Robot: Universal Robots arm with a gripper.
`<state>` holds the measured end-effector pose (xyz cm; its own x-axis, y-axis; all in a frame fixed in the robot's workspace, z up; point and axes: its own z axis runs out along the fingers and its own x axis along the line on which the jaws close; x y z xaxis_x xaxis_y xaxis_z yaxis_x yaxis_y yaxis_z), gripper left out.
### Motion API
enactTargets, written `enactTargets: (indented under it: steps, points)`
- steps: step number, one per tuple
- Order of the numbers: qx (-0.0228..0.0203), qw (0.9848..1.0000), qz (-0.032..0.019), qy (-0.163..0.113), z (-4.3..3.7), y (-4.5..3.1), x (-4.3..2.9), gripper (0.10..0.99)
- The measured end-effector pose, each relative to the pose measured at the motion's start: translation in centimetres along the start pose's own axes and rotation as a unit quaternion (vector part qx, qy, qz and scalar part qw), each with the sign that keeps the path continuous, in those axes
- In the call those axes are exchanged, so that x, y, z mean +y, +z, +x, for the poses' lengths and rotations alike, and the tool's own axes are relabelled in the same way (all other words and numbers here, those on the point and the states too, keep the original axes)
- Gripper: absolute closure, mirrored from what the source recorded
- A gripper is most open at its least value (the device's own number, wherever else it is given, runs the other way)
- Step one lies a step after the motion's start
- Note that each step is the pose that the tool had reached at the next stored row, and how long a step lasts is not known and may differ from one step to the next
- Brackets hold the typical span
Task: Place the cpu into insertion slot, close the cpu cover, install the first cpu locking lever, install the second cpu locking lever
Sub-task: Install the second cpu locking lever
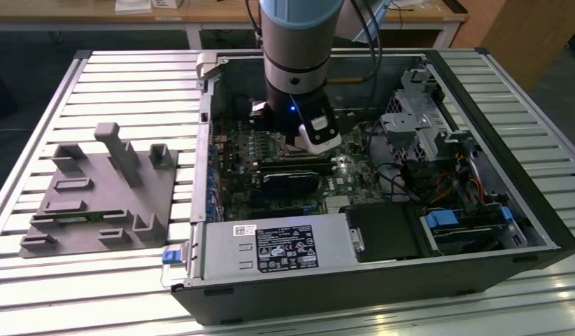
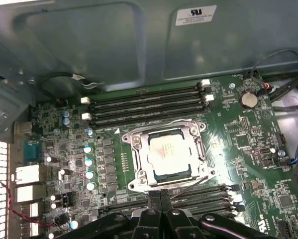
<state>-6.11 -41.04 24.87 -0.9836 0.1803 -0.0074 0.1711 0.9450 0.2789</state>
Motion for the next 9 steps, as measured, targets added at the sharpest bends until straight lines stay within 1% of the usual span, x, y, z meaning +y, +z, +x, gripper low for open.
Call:
enactTargets:
  steps: [1, 2, 6, 9]
  points:
    - [-0.0009, 1.0, 0.0032, 0.001, -0.02, 0.02, 0.0, 0.98]
    - [-0.0014, 1.0, 0.0049, 0.001, -0.03, 0.04, -0.01, 0.98]
    - [-0.0014, 1.0, 0.0051, 0.001, -0.03, 0.08, -0.02, 0.98]
    - [-0.0013, 1.0, 0.0052, 0.001, -0.05, 0.52, -0.14, 0.98]
